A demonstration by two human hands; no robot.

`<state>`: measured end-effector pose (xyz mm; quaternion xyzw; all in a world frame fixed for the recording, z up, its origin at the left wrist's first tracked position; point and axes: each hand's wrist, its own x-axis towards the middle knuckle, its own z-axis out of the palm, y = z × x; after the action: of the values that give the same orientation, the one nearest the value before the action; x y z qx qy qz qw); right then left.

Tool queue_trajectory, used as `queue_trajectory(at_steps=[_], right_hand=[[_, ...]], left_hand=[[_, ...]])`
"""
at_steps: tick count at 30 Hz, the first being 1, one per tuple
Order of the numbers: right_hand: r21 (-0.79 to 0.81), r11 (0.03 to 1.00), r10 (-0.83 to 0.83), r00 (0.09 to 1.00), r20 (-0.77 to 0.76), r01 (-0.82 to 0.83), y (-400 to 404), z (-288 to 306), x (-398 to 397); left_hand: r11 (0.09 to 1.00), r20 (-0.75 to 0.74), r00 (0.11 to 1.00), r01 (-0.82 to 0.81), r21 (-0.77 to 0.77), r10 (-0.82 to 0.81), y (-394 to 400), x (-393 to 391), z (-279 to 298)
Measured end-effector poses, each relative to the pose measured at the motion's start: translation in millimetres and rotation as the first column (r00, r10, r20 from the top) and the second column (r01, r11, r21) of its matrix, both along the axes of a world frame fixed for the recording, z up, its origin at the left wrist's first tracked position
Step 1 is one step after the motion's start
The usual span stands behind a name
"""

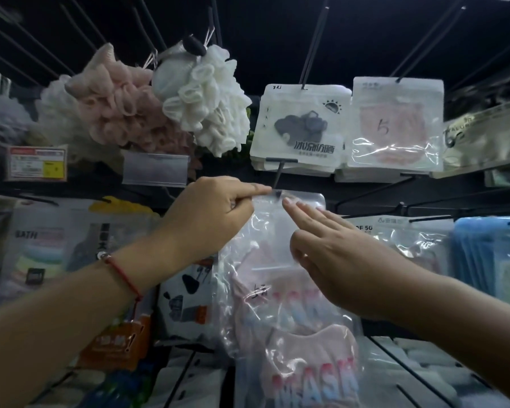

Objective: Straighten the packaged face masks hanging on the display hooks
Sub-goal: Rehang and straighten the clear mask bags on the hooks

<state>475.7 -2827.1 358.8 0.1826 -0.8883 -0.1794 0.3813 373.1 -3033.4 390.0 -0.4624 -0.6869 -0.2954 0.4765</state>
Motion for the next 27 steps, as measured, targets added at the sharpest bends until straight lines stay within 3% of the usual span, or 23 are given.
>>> queue_trajectory(at_steps=[6, 13, 18, 21, 23, 27], right_hand=[[-0.055, 0.998, 0.016, 0.999, 0.036, -0.014, 8.9, -0.7, -5.9], [-0.091, 0.996, 0.005, 0.998, 0.056, 0.000, 14.8, -2.6, -8.4], [-0.106, 0.994, -0.021, 0.997, 0.080, 0.030, 13.8, -2.6, -7.8], [-0.121, 0.992, -0.035, 0.994, 0.100, 0.047, 11.1, -2.7, -7.7], [-0.124, 0.991, -0.035, 0.995, 0.096, 0.047, 8.9, -2.7, -8.1], [-0.120, 0.992, -0.037, 0.996, 0.082, 0.047, 4.6, -1.2, -6.3]], left_hand=[[0.980, -0.100, 0.977, -0.192, -0.054, 0.186, 7.1, -6.7, -6.5], [0.927, -0.347, 0.883, -0.366, -0.085, 0.317, 6.9, -9.0, -9.8], [0.879, -0.439, 0.806, -0.472, -0.069, 0.398, 4.3, -10.3, -15.4], [0.905, -0.516, 0.792, -0.420, -0.072, 0.327, 2.5, -3.3, -20.6], [0.940, -0.513, 0.828, -0.324, -0.107, 0.227, 1.9, 6.3, -23.0], [0.943, -0.309, 0.944, -0.202, -0.263, 0.116, 5.4, 22.6, -29.2]])
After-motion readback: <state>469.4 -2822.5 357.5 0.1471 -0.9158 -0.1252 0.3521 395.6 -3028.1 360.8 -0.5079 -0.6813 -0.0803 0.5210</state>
